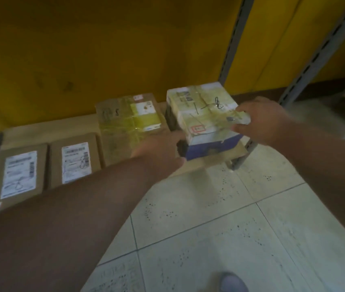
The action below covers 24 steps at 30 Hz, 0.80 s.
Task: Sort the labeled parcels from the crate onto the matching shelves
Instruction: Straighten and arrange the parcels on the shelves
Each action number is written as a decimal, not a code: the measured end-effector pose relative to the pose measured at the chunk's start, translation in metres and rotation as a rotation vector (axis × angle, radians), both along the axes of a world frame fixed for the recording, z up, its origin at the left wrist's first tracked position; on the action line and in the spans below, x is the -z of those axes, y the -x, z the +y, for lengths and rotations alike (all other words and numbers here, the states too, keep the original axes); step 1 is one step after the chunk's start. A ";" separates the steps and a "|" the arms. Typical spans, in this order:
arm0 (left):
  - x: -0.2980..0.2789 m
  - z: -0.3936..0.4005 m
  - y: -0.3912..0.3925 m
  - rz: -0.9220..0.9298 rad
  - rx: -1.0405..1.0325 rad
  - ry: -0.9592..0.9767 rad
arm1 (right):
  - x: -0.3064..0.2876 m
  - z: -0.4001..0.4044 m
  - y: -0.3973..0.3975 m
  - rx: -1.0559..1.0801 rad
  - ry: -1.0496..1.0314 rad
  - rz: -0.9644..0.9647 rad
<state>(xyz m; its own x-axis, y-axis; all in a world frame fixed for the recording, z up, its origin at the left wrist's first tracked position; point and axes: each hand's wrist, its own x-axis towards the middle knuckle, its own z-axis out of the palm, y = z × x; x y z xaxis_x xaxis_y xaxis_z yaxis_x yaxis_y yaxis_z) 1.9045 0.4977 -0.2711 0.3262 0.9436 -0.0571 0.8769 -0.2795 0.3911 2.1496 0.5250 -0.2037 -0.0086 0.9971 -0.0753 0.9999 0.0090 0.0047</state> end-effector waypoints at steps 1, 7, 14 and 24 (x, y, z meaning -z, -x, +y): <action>0.002 0.010 -0.010 0.019 -0.003 -0.014 | 0.010 0.008 -0.008 0.003 0.009 0.001; 0.011 0.050 -0.043 0.165 -0.086 -0.074 | 0.052 0.066 -0.044 -0.072 0.144 0.010; 0.021 0.068 -0.060 0.199 -0.144 -0.087 | 0.059 0.090 -0.054 -0.160 0.222 0.134; 0.032 0.059 -0.060 0.134 -0.164 -0.186 | 0.059 0.075 -0.059 -0.163 0.191 0.180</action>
